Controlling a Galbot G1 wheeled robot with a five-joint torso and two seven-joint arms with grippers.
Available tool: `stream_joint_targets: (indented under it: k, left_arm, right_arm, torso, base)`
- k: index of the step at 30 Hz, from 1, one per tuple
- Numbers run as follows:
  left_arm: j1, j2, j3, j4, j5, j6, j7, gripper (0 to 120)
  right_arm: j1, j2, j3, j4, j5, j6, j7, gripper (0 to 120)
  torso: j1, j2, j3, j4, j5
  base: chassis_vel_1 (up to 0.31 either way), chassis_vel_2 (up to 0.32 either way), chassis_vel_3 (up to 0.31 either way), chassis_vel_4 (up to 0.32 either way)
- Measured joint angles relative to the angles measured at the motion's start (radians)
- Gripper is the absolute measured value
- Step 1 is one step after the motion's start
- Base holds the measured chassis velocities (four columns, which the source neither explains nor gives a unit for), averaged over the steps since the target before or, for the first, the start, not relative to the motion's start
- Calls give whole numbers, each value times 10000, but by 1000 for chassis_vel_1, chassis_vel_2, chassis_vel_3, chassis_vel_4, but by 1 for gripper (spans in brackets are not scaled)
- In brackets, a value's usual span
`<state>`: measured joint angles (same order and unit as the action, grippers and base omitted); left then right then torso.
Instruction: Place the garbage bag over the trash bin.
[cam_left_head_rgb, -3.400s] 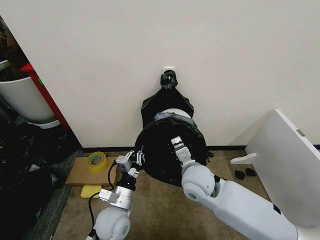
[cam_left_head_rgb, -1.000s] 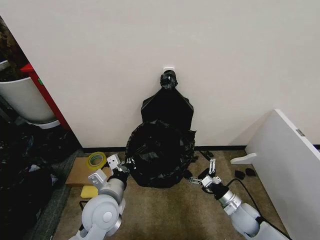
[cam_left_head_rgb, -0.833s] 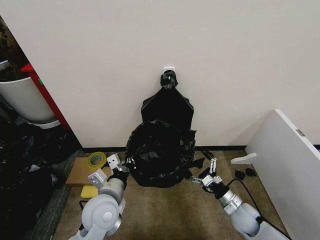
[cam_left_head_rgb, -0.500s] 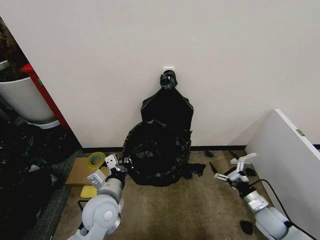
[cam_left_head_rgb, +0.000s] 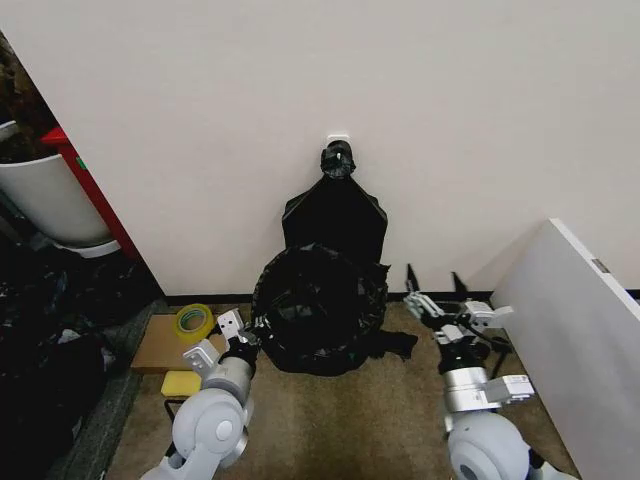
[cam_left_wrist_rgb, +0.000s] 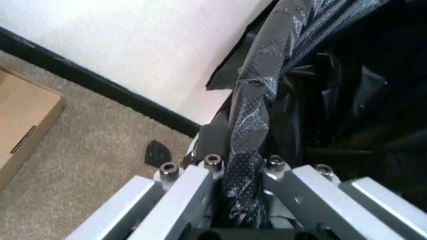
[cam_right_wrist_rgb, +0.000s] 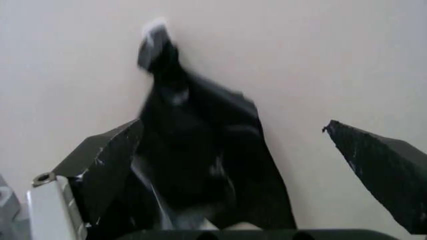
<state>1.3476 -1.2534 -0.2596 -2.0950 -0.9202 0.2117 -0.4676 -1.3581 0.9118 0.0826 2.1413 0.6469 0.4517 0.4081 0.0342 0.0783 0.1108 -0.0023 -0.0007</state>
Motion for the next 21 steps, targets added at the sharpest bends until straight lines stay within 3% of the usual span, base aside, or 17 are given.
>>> stream_joint_targets:
  k: [8,21]
  left_arm:
    - [-201,54,142,38,-36,42,18,0]
    - [41,-79,171,-569,-162,163,-29,0]
  right_arm:
    - [120,518,65,-1522,-1230,-372,-494,100]
    - [209,1344,338,-2311,-1940,-12,-643,100]
  torso:
    - [0,0,0,-3,1]
    - [1,-1,0,-2,1]
  base:
    - [0,0,0,0]
    - [0,0,0,0]
